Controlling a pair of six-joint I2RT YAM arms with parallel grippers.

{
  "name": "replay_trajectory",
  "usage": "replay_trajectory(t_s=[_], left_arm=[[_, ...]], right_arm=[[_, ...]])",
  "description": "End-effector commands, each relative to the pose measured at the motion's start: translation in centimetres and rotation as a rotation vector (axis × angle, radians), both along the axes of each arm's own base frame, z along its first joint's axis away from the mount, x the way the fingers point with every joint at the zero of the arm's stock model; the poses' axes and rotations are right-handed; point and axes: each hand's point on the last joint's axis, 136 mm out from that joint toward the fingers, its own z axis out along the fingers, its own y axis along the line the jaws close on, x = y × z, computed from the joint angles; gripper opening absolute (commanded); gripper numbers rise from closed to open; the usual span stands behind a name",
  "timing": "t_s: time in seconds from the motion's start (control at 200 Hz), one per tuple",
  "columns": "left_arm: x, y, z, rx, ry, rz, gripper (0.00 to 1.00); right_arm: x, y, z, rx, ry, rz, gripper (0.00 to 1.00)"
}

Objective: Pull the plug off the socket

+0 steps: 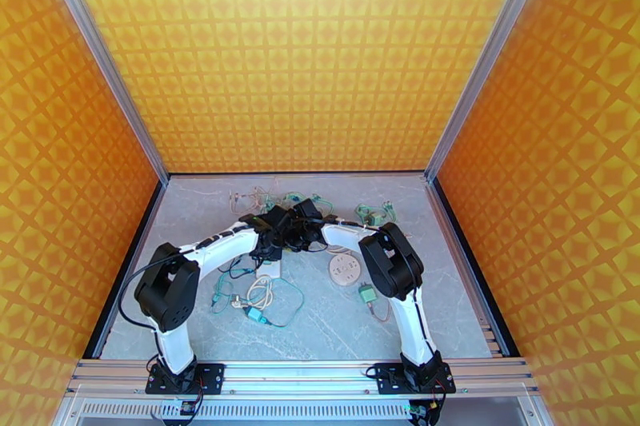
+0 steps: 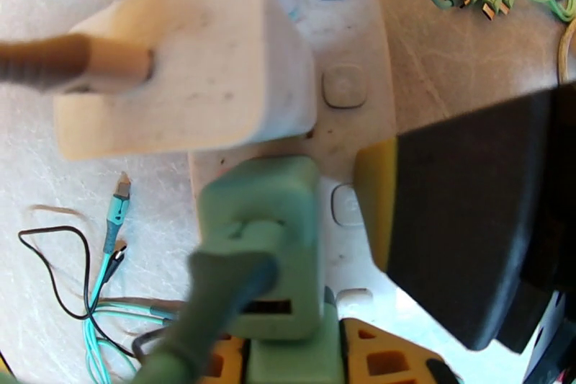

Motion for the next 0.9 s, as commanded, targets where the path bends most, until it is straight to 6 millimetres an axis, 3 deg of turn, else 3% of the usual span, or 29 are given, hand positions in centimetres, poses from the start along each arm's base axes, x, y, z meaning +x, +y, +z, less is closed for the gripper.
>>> replay_trajectory(t_s=[0.0, 0.195, 0.43, 0.68, 0.895], left_arm=[[-1.1, 0.2, 1.8, 0.015, 0.014, -0.008, 0.00], [-0.6, 1.6, 5.5, -0.029, -0.037, 0.032, 0.00], [-0.1, 6.0, 8.5, -0.081, -0.088, 0.133, 0.00], [1.0, 13.6, 9.5, -0.182, -0.162, 0.308, 0.02], [1.8, 18.7, 7.5, -0.391, -0.167, 0.481, 0.03]], right_arm=[[-3.3, -3.2, -6.8, -0.216, 0.148, -0.014, 0.26], [-3.4, -3.3, -6.8, -0.220, 0.143, -0.016, 0.27], [-3.1, -3.1, -6.5, -0.215, 0.136, -0.014, 0.27], [-3.0, -2.9, -6.2, -0.208, 0.134, -0.011, 0.27], [-3.0, -2.9, -5.7, -0.207, 0.125, -0.004, 0.28]])
